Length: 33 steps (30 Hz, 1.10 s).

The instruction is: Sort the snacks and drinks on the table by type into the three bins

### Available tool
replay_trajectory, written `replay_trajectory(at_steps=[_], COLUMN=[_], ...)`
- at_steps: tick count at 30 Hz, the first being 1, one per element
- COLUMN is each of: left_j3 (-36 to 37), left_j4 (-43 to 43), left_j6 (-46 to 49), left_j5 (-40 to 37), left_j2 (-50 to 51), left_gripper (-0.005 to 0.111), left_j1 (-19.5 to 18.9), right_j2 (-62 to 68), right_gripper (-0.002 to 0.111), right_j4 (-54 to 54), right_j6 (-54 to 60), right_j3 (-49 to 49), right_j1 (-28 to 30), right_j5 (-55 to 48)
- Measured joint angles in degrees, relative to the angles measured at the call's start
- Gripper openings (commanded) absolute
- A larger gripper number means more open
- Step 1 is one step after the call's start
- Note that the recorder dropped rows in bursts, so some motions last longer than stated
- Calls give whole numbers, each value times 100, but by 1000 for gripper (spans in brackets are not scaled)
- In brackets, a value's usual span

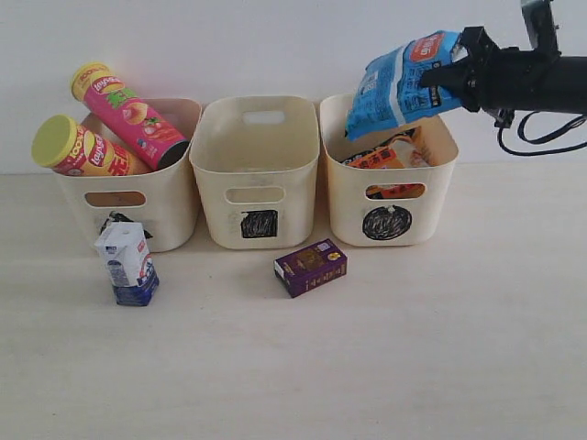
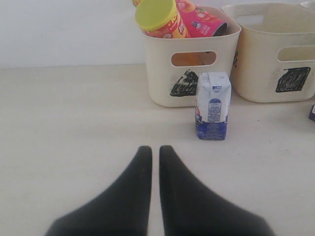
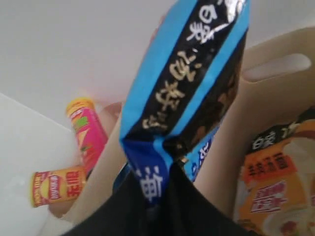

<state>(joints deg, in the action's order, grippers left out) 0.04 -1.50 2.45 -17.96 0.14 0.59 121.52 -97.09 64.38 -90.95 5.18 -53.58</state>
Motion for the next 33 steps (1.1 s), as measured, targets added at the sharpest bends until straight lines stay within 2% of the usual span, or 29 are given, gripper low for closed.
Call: replay_trajectory(at_steps=[4,7,10,14,16,19,24,26,31,33], left_j3=[0,0,0,0,0,0,0,0,0,0], left_j4=[0,0,0,0,0,0,0,0,0,0], left_j6=[0,0,0,0,0,0,0,0,0,0], left_j5=[0,0,0,0,0,0,0,0,0,0], left_j2=[0,0,0,0,0,0,0,0,0,0], left_gripper=[4,4,4,4,4,4,4,4,4,4], left_j1=[0,0,0,0,0,0,0,0,0,0], right_j2=[39,118,187,204,204,204,128,-2,-505,-692], right_gripper=[1,15,39,79,87,84,67,63,62,57], right_j4=[39,39,41,41,41,41,159,471,1755,2299], right_j6=[99,154,248,355,389,404,456,456,56,-237], right_j3=[0,-26,-26,-26,-26,-26,-26,-26,-26,-26], right_j1=[-13,-112,-252,-365,-368,-368,-388,-387,-387,-387], right_j5=[411,586,703,916,1009,1098,1389,1683,2264,2350])
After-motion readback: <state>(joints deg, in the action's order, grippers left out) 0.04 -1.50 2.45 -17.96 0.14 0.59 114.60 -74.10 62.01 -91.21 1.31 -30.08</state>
